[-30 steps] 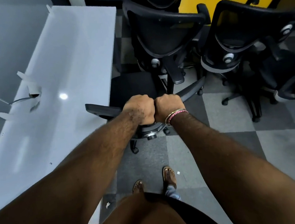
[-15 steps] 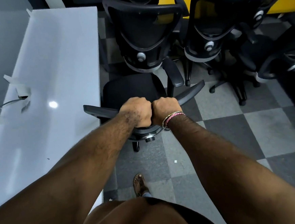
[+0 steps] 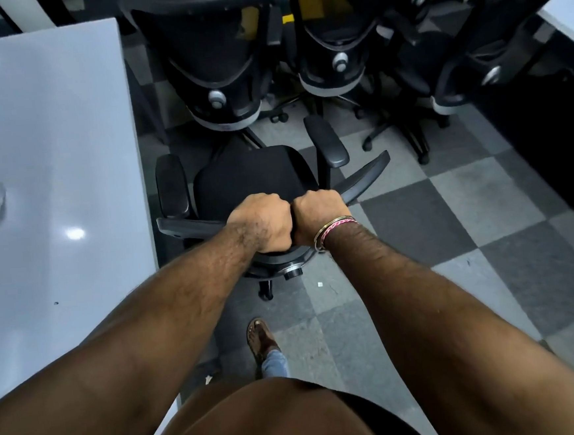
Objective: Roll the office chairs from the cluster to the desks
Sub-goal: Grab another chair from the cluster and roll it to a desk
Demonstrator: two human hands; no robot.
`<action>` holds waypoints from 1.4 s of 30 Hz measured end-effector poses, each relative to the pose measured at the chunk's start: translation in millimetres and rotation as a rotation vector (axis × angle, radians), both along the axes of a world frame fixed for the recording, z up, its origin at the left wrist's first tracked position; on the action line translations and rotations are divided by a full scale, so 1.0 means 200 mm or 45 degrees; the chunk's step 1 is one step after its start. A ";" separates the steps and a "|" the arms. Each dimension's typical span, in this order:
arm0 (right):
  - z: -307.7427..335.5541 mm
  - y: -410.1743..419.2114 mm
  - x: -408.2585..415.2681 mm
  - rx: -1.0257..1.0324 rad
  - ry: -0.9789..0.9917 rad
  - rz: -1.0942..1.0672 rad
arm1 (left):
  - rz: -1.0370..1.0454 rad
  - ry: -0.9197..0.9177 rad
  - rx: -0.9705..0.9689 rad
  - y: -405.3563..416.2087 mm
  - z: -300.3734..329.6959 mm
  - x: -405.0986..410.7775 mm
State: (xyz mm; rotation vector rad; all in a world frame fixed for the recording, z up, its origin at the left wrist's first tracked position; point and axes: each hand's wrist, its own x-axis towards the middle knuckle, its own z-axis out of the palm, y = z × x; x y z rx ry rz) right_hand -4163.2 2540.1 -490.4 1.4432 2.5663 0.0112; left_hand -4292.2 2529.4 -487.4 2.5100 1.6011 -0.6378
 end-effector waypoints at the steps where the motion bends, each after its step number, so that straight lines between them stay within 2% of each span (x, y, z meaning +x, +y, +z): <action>1: 0.01 -0.06 0.07 0.000 0.002 -0.026 | -0.014 -0.013 -0.007 -0.05 0.00 0.07; 12: 0.00 -0.58 0.66 0.043 0.017 -0.284 | -0.373 -0.016 0.024 -0.44 0.01 0.66; 21: -0.02 -0.97 1.05 0.108 0.044 -0.595 | -0.652 -0.049 0.035 -0.67 0.04 1.07; 31: -0.03 -1.23 1.32 0.081 0.019 -0.995 | -0.981 -0.107 0.021 -0.75 0.03 1.42; 42: -0.02 -1.48 1.34 0.072 0.023 -1.439 | -1.398 -0.113 0.031 -0.84 0.02 1.63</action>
